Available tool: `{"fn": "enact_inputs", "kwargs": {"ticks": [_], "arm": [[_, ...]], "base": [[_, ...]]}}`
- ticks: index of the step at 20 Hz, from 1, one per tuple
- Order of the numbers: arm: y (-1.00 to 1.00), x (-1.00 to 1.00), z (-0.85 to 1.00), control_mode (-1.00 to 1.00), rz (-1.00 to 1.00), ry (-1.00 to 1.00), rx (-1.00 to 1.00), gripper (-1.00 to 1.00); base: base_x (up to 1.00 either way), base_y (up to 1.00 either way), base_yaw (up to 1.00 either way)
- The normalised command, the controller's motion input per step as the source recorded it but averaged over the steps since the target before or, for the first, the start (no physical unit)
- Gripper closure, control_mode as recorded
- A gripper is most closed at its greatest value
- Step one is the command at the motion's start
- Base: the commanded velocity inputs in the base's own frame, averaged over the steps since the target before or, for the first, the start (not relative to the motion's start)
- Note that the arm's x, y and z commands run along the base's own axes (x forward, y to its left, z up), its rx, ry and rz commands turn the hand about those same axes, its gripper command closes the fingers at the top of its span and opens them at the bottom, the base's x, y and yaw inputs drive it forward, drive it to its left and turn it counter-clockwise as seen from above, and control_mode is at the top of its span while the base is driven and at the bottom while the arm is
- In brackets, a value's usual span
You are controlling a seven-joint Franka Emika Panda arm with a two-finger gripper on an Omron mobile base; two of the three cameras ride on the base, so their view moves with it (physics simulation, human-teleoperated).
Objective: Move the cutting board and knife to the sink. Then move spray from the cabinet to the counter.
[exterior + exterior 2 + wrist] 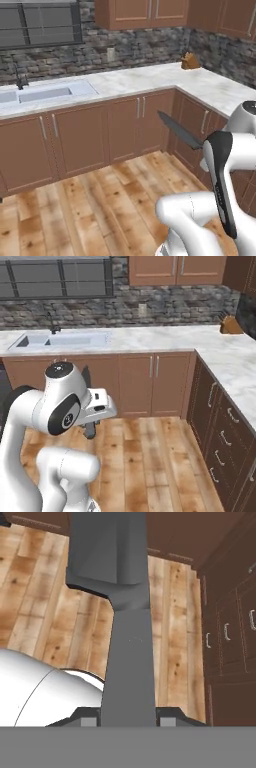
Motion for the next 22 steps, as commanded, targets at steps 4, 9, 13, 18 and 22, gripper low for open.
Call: {"fn": "enact_inputs", "kwargs": {"ticks": [4, 9, 13, 18, 22], "arm": [[0.00, 0.00, 0.00, 1.00, 0.00, 0.00, 0.00, 1.00], [0.00, 0.00, 0.00, 1.00, 0.00, 0.00, 0.00, 1.00], [0.00, 0.00, 0.00, 1.00, 0.00, 0.00, 0.00, 1.00], [0.00, 0.00, 0.00, 1.00, 0.00, 0.00, 0.00, 1.00], [0.00, 0.00, 0.00, 1.00, 0.00, 0.00, 0.00, 1.00]], "base": [[1.00, -0.06, 0.03], [0.93, -0.77, 0.15], [0.98, 0.79, 0.13], [1.00, 1.00, 0.20], [1.00, 0.88, 0.34]]}}
